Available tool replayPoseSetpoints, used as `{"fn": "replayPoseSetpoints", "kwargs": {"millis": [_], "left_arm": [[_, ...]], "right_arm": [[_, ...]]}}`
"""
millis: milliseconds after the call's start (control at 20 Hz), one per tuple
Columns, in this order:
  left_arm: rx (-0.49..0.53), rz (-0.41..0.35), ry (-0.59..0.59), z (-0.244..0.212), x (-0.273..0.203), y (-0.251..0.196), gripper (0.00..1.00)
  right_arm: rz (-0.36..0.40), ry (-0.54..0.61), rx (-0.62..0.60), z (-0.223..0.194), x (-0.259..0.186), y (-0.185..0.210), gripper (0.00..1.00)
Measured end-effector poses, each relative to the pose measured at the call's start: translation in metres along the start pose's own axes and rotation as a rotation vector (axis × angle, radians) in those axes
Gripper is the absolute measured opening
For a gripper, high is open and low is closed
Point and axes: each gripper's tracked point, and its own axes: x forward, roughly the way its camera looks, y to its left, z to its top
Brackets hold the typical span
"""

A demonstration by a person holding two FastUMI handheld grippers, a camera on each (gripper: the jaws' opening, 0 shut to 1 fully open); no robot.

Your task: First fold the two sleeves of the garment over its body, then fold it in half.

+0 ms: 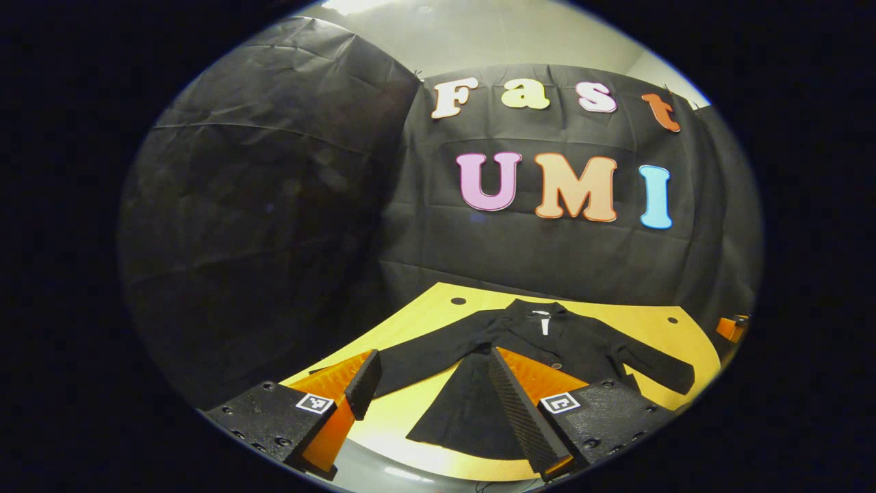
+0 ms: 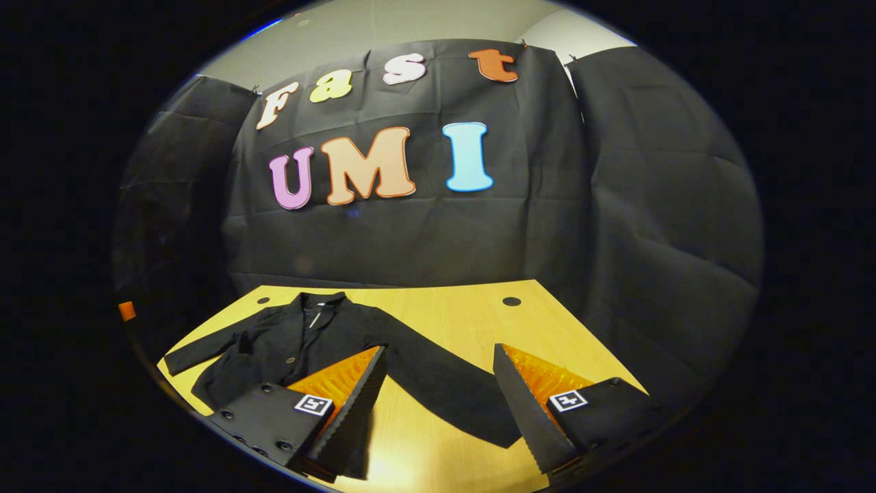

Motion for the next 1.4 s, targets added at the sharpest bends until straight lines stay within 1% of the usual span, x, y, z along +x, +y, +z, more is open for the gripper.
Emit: {"fn": "replayPoseSetpoints", "kwargs": {"millis": [150, 300, 350, 400, 450, 500, 600, 900, 950, 1000, 1050, 1100, 1200, 1250, 1300, 1350, 1400], "left_arm": [[0.005, 0.038, 0.000, 0.001, 0.001, 0.000, 0.94], [-0.006, 0.061, -0.002, 0.004, 0.000, 0.003, 0.93], [-0.008, 0.071, -0.003, 0.006, 0.000, 0.003, 0.94], [-0.006, 0.083, -0.003, 0.006, 0.000, 0.006, 0.94], [-0.002, 0.093, -0.004, 0.008, 0.000, 0.008, 0.93], [0.001, 0.101, -0.008, 0.012, -0.001, 0.010, 0.92], [0.012, 0.111, -0.014, 0.016, -0.002, 0.009, 0.93], [0.046, 0.100, 0.004, 0.011, -0.007, 0.001, 0.93], [0.052, 0.098, 0.003, 0.012, -0.009, 0.001, 0.93], [0.059, 0.100, 0.000, 0.013, -0.010, 0.002, 0.93], [0.064, 0.104, -0.004, 0.014, -0.012, 0.005, 0.93], [0.067, 0.110, -0.006, 0.015, -0.013, 0.007, 0.93], [0.065, 0.115, -0.005, 0.013, -0.016, 0.009, 0.93], [0.062, 0.117, 0.001, 0.012, -0.016, 0.009, 0.94], [0.059, 0.117, 0.007, 0.009, -0.017, 0.010, 0.94], [0.056, 0.117, 0.012, 0.008, -0.017, 0.010, 0.94], [0.053, 0.115, 0.014, 0.006, -0.017, 0.009, 0.94]], "right_arm": [[-0.018, 0.072, -0.006, -0.024, 0.027, -0.021, 0.99], [-0.025, 0.151, 0.017, -0.047, 0.047, -0.038, 0.99], [-0.027, 0.174, 0.028, -0.056, 0.053, -0.043, 0.99], [-0.033, 0.193, 0.034, -0.063, 0.059, -0.048, 0.96], [-0.040, 0.217, 0.038, -0.070, 0.066, -0.053, 0.96], [-0.045, 0.241, 0.041, -0.077, 0.072, -0.058, 0.99], [-0.054, 0.283, 0.044, -0.087, 0.087, -0.062, 0.99], [-0.064, 0.434, 0.069, -0.136, 0.096, -0.086, 0.99], [-0.065, 0.451, 0.069, -0.142, 0.098, -0.088, 0.96], [-0.066, 0.462, 0.066, -0.146, 0.100, -0.090, 0.96], [-0.069, 0.471, 0.062, -0.149, 0.100, -0.091, 1.00], [-0.068, 0.485, 0.059, -0.154, 0.101, -0.092, 0.96], [-0.062, 0.510, 0.060, -0.161, 0.100, -0.090, 0.96], [-0.065, 0.519, 0.053, -0.165, 0.098, -0.091, 1.00], [-0.067, 0.510, 0.045, -0.162, 0.101, -0.090, 1.00], [-0.070, 0.517, 0.039, -0.165, 0.102, -0.090, 0.96], [-0.070, 0.512, 0.029, -0.164, 0.103, -0.090, 0.96]]}}
